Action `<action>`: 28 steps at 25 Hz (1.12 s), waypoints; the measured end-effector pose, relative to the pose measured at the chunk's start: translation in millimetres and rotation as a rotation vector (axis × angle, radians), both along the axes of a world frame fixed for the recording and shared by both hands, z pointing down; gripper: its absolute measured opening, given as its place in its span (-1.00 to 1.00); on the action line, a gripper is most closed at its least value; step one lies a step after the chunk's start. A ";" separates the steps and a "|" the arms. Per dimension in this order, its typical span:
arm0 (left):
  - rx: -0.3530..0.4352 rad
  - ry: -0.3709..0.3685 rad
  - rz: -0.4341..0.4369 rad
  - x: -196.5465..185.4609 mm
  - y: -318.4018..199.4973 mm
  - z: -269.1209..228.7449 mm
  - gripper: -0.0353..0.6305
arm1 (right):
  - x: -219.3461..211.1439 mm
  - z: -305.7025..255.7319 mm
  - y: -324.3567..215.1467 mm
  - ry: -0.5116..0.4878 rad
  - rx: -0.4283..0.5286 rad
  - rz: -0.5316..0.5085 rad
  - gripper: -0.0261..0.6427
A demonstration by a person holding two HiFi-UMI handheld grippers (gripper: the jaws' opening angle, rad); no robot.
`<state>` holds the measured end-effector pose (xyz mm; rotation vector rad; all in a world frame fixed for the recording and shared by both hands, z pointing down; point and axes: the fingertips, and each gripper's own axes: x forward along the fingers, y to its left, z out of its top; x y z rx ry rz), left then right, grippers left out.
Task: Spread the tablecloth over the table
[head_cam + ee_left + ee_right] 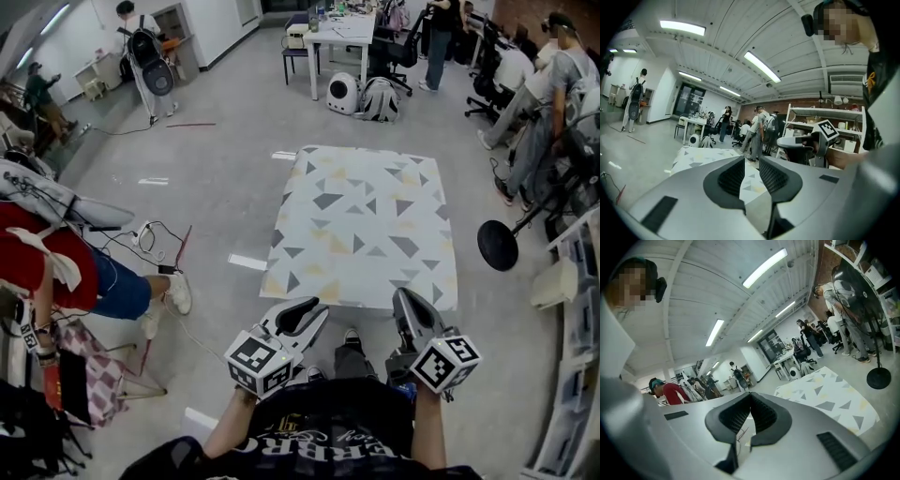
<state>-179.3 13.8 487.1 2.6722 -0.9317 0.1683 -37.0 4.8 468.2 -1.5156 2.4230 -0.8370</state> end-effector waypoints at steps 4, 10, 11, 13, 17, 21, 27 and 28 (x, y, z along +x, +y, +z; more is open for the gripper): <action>0.043 0.028 0.029 11.1 8.1 -23.2 -0.60 | -19.7 -3.2 13.7 -0.019 0.023 -0.078 -0.88; 0.078 0.014 0.067 25.2 20.4 -36.0 -0.70 | -34.8 -7.9 26.1 0.012 0.026 -0.149 -0.88; 0.074 0.016 0.068 25.9 21.2 -34.9 -0.73 | -34.4 -7.6 25.4 0.019 0.022 -0.159 -0.88; 0.065 0.021 0.068 26.6 21.2 -32.0 -0.77 | -33.6 -7.1 21.9 0.029 0.020 -0.181 -0.88; 0.060 0.023 0.073 26.7 21.5 -30.5 -0.79 | -36.1 -14.0 19.3 0.052 0.026 -0.194 -0.88; 0.056 0.009 0.066 23.8 21.0 -27.3 -0.79 | -45.7 -20.7 17.6 0.064 0.052 -0.205 -0.88; 0.061 -0.003 0.060 22.7 19.2 -26.3 -0.79 | -53.1 -25.3 14.2 0.056 0.072 -0.216 -0.89; 0.061 -0.008 0.060 22.4 19.0 -25.6 -0.79 | -53.5 -25.2 14.3 0.058 0.074 -0.215 -0.89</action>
